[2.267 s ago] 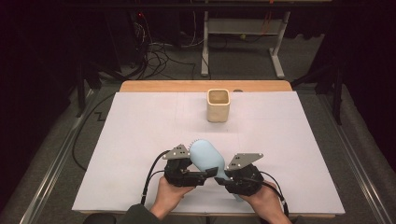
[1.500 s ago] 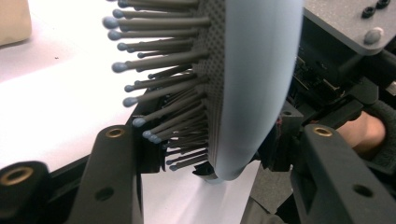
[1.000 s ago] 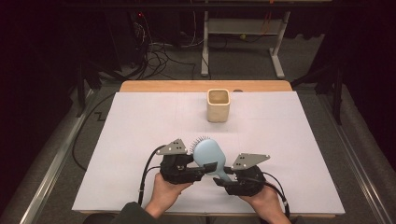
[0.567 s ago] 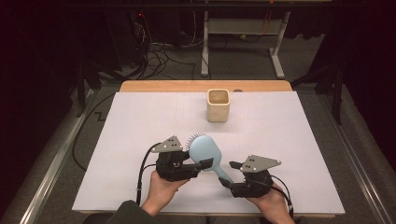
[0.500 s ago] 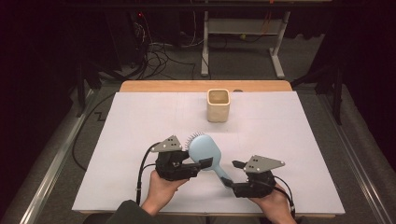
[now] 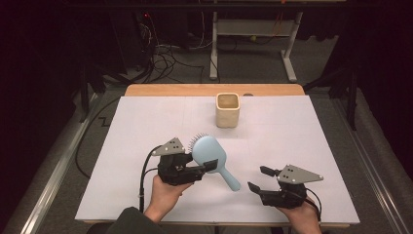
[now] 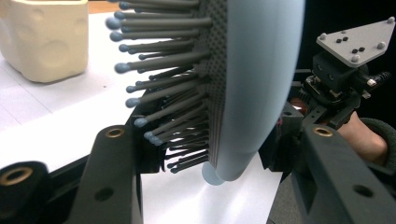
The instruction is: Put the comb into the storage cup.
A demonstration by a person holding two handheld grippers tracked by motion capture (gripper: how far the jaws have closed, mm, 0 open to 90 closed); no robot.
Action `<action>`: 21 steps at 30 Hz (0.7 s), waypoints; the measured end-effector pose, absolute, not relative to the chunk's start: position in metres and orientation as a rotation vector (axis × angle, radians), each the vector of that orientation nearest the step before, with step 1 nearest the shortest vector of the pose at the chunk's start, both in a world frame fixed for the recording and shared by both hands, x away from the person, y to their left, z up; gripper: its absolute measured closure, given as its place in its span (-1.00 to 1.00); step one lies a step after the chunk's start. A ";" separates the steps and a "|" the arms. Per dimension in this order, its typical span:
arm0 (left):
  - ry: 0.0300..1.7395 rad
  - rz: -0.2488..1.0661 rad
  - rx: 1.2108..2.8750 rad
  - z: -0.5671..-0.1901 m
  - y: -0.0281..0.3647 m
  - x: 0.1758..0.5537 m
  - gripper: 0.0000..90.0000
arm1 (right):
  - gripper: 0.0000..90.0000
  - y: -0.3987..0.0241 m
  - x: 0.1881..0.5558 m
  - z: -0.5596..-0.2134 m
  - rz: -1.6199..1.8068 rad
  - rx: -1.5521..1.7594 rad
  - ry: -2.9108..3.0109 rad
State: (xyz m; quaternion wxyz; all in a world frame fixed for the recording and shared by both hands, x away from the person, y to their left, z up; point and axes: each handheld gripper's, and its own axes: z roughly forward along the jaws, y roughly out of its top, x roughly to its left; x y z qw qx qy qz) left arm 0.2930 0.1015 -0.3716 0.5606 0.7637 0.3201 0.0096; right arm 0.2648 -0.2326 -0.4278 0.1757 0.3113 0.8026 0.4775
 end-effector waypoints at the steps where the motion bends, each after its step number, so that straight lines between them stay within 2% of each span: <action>1: 0.755 0.023 1.797 -0.371 0.102 0.293 0.15 | -0.27 -0.236 0.265 -0.428 1.357 0.889 2.262; 21: 0.788 0.072 1.793 -0.361 0.107 0.305 0.14 | -0.30 -0.287 0.267 -0.449 1.382 1.050 2.113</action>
